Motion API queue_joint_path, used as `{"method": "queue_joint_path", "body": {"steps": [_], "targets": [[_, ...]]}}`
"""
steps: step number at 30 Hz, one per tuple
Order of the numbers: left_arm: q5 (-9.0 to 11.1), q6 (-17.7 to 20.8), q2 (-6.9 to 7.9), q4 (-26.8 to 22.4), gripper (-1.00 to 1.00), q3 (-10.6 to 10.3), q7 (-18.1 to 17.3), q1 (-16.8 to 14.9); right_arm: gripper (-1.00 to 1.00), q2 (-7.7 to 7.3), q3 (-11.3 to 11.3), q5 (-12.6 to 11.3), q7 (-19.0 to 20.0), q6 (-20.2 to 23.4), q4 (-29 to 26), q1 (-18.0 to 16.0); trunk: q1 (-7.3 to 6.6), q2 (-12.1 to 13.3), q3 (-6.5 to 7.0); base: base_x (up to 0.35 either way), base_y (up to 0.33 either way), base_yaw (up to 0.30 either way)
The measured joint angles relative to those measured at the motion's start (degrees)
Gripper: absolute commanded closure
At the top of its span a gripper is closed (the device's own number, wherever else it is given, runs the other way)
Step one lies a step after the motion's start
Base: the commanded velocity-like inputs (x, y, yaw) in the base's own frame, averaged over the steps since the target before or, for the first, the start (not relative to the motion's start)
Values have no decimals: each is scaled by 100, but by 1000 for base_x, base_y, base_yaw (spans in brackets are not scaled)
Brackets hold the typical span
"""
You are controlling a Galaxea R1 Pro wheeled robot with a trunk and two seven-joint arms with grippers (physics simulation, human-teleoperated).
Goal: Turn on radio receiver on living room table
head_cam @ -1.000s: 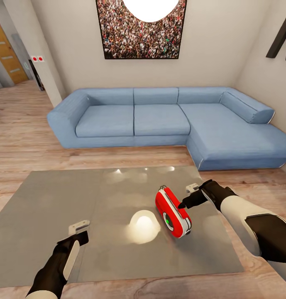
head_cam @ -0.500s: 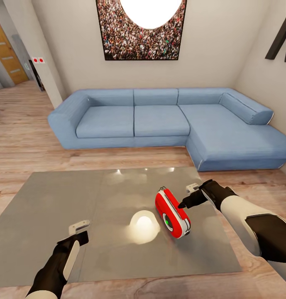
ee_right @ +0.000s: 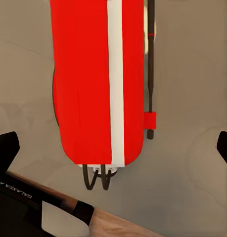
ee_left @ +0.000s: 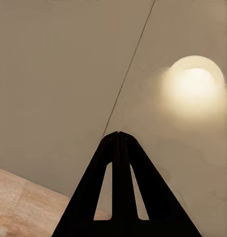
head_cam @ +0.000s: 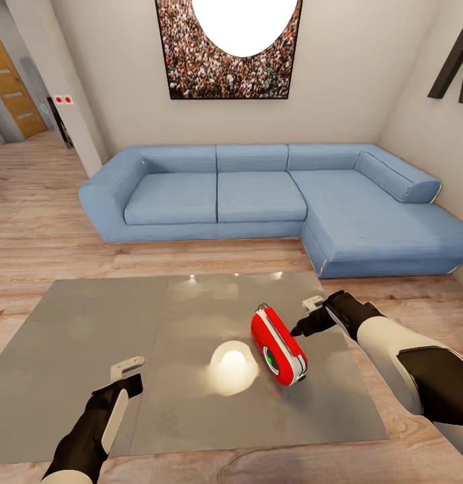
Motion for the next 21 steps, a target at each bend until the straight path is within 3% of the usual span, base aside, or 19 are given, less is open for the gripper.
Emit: {"method": "queue_joint_path", "body": {"steps": [7, 21], "targets": [[0, 0, 1, 0, 100, 0, 0, 0, -100, 0, 0, -2, -22, 0, 0, 0, -154, 281, 126, -142, 0, 0], [0, 0, -2, 1, 100, 0, 0, 0, -100, 0, -6, -1, -23, 0, 0, 0, -461, 842, 377, -321, 0, 0]]}}
